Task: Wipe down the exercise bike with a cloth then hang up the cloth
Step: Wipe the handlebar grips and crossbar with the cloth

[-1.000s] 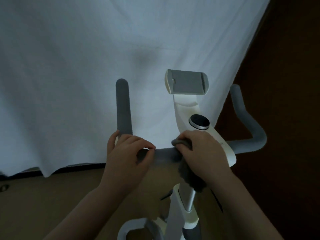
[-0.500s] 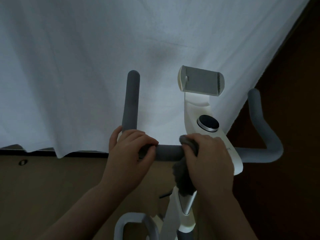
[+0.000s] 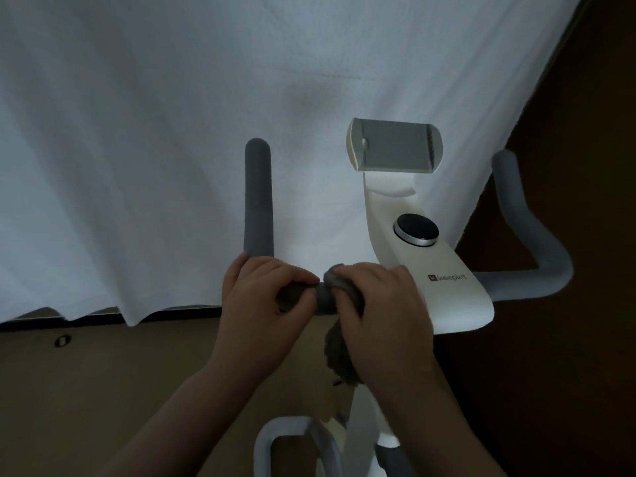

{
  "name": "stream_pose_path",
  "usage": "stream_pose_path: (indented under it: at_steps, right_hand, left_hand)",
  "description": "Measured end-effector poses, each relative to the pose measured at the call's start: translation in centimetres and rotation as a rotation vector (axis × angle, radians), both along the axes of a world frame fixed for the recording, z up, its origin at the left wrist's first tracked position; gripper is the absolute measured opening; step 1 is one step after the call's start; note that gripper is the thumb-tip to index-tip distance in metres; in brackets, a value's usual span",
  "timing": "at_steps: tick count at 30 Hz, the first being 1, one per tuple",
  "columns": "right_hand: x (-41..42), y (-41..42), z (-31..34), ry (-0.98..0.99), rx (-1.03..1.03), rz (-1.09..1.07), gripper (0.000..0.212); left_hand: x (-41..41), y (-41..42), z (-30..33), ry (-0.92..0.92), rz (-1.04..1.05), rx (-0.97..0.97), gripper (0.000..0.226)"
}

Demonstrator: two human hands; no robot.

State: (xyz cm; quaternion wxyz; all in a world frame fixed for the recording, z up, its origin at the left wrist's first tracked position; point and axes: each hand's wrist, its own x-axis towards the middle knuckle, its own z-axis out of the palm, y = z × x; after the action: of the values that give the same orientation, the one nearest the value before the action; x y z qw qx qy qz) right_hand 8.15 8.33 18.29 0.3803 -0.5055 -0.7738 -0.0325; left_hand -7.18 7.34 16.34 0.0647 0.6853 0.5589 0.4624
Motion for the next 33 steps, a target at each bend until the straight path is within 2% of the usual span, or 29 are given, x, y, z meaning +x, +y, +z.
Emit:
stream_pose_path:
  at_steps: [3, 6, 9, 11, 14, 16, 20, 24, 27, 29, 33]
  right_hand:
    - [1.9, 1.2, 0.5, 0.039, -0.177, -0.041, 0.016]
    - [0.9, 0.2, -0.8, 0.025, -0.033, -0.183, 0.016]
    - [-1.2, -1.0, -2.5, -0.006, 0.020, -0.155, 0.026]
    - [-0.4, -0.8, -2.0, 0.100, -0.005, -0.123, 0.028]
    - [-0.5, -1.3, -1.8, 0.314, -0.037, -0.225, 0.034]
    - [-2.7, -2.0, -2.4, 0.317, -0.007, -0.294, 0.031]
    - [-2.7, -2.6, -3.0, 0.206, 0.002, -0.238, 0.031]
    - [-3.3, -2.5, -2.6, 0.428, -0.036, -0.360, 0.031]
    - [-5.5, -3.0, -3.4, 0.325, -0.009, -0.362, 0.028]
    - [-4.1, -2.8, -3.4, 0.278, -0.001, -0.372, 0.029]
    - [-4.8, -2.7, -3.3, 0.516, 0.015, -0.590, 0.031]
  left_hand:
    - [-0.2, 0.0, -0.2, 0.008, -0.022, 0.008, 0.020]
    - [-0.5, 0.1, -0.2, 0.032, -0.056, 0.008, 0.020]
    - [-0.9, 0.2, -0.2, 0.052, -0.088, -0.007, 0.023]
    - [-1.1, 0.3, -0.2, 0.067, -0.112, -0.022, 0.025]
    - [-1.6, 0.4, -0.3, 0.115, -0.153, -0.020, 0.029]
    - [-1.8, 0.5, -0.5, 0.150, -0.182, -0.004, 0.030]
    - [-2.5, 0.8, -0.7, 0.142, -0.249, 0.031, 0.029]
    - [-3.2, 1.3, -0.6, 0.141, -0.316, 0.023, 0.030]
    - [-3.9, 1.3, -0.5, 0.154, -0.374, 0.019, 0.031]
    - [-4.5, 1.5, -0.4, 0.163, -0.419, 0.020, 0.031]
    - [-5.1, 1.8, -0.4, 0.180, -0.469, 0.031, 0.032]
